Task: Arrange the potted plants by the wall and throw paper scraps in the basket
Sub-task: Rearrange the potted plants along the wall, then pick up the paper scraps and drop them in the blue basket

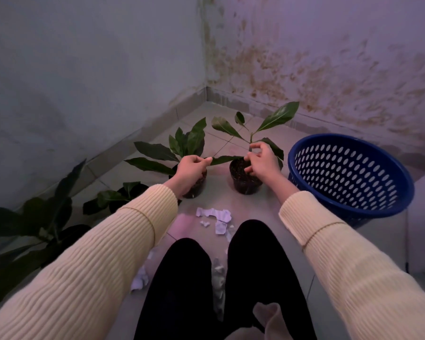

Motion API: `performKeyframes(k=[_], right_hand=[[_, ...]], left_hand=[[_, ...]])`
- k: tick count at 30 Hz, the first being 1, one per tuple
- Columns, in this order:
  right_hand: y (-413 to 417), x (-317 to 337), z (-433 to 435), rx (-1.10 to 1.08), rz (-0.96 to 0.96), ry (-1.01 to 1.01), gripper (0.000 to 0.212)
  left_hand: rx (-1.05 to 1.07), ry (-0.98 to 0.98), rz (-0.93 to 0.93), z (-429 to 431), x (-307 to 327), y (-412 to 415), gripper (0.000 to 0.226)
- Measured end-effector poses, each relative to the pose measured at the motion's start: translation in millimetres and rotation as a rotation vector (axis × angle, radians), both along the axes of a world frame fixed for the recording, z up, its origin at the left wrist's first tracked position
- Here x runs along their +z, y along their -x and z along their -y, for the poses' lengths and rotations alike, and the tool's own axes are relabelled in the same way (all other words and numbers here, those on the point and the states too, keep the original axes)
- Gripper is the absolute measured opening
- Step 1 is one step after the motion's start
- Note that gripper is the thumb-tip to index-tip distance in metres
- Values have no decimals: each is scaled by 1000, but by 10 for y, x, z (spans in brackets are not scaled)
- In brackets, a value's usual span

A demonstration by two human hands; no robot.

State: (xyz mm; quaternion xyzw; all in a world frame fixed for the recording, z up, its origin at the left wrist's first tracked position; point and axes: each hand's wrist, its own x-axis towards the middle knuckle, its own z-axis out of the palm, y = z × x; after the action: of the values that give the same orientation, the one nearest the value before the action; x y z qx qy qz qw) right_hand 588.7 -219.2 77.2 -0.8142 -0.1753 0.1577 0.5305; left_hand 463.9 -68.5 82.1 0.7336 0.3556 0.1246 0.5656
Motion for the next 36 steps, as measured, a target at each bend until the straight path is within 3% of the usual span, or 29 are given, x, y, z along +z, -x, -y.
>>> performKeyframes(k=[11, 20, 27, 36], right_hand=[[94, -615, 110, -115, -176, 71, 28], [197, -1551, 486, -261, -475, 340, 43], [344, -2116, 575, -162, -591, 497, 77], [496, -2420, 637, -125, -740, 644, 118]], left_hand=[[-121, 66, -104, -61, -558, -85, 14], [-217, 111, -297, -133, -1307, -271, 16], [-501, -241, -588, -187, -1769, -379, 65], [-675, -363, -773, -204, -2180, -488, 109]])
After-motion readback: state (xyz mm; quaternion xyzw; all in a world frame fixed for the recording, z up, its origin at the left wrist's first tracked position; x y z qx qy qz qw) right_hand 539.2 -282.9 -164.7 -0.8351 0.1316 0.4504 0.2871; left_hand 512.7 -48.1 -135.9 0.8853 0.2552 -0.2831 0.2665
